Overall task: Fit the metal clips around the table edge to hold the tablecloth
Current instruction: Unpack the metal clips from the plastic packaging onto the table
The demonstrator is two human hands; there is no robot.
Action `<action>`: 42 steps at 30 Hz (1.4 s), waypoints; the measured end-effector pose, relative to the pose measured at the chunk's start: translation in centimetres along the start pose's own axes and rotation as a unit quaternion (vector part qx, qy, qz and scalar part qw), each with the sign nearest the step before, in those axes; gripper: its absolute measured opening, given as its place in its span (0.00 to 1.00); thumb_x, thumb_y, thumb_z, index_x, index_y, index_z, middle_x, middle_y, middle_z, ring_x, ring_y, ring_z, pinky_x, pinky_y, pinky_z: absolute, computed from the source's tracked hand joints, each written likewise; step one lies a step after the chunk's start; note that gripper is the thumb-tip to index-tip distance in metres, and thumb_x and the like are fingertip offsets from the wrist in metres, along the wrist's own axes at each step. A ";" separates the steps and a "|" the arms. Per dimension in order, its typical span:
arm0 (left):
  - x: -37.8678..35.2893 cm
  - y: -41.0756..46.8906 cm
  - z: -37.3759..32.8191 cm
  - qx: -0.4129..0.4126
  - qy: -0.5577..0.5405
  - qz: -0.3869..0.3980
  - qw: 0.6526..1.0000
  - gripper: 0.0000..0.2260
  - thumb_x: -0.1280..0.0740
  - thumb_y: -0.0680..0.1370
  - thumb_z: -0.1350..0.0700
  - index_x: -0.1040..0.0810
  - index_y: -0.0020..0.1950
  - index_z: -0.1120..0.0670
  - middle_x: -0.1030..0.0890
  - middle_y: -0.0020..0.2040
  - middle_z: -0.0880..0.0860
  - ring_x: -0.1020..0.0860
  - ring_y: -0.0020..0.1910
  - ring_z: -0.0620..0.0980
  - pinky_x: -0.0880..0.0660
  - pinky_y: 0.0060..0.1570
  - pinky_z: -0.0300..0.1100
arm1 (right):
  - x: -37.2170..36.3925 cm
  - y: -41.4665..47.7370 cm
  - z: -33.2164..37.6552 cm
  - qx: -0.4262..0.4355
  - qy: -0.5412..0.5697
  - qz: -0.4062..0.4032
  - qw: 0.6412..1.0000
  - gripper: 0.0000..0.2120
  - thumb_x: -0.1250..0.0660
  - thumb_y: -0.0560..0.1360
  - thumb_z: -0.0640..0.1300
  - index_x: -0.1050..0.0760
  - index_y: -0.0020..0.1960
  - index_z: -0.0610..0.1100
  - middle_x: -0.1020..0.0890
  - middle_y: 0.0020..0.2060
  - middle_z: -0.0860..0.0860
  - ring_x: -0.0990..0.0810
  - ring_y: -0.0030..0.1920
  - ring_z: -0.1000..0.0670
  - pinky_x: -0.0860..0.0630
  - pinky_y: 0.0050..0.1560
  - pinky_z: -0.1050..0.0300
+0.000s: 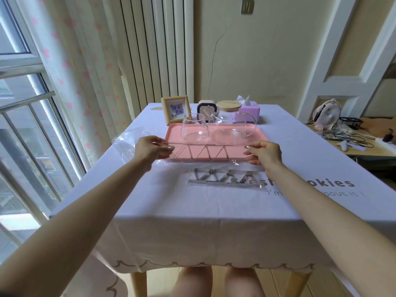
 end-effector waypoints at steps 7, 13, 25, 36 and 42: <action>-0.7 0.8 0.6 -0.014 0.093 -0.032 0.995 0.12 0.26 0.68 0.66 0.24 0.47 0.67 0.21 0.35 0.60 0.22 0.22 0.44 0.20 0.31 0.39 | 0.4 0.1 -0.7 -0.010 -0.064 -0.014 0.998 0.09 0.32 0.71 0.29 0.21 0.51 0.36 0.24 0.29 0.45 0.27 0.23 0.53 0.29 0.22 0.68; -2.6 0.3 0.3 -0.060 0.360 -0.013 0.931 0.17 0.29 0.72 0.57 0.25 0.59 0.60 0.24 0.57 0.59 0.26 0.56 0.58 0.28 0.52 0.46 | 1.0 -0.2 0.4 0.123 -0.295 -0.036 0.947 0.17 0.33 0.69 0.33 0.24 0.57 0.43 0.21 0.49 0.47 0.25 0.54 0.42 0.27 0.54 0.52; -8.2 -4.5 1.4 -0.273 0.458 0.156 0.832 0.24 0.24 0.66 0.46 0.22 0.56 0.57 0.26 0.55 0.58 0.29 0.56 0.57 0.32 0.52 0.46 | -0.3 -3.3 -1.1 0.173 -0.455 0.195 0.852 0.22 0.24 0.63 0.58 0.22 0.54 0.54 0.25 0.52 0.53 0.27 0.54 0.51 0.31 0.54 0.56; -8.7 -4.7 1.5 -0.291 0.464 0.163 0.821 0.46 0.41 0.52 0.22 0.23 0.58 0.54 0.30 0.54 0.57 0.33 0.55 0.57 0.34 0.55 0.48 | -1.3 -4.1 0.8 0.189 -0.331 0.229 0.896 0.21 0.23 0.60 0.35 0.26 0.45 0.52 0.27 0.45 0.49 0.27 0.43 0.52 0.27 0.52 0.53; -9.1 -5.1 0.8 -0.325 0.497 0.167 0.787 0.48 0.53 0.55 0.18 0.24 0.53 0.54 0.24 0.52 0.53 0.31 0.51 0.55 0.36 0.52 0.46 | -1.0 -3.2 0.9 0.157 -0.292 0.200 0.922 0.10 0.24 0.65 0.35 0.21 0.39 0.48 0.28 0.30 0.53 0.31 0.33 0.54 0.32 0.42 0.57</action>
Point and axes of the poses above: each hand's wrist, its own y-axis towards the middle knuckle, its own x-axis out of the back of the hand, z = x × y, the point moved 8 cm from there along y, towards the middle knuckle
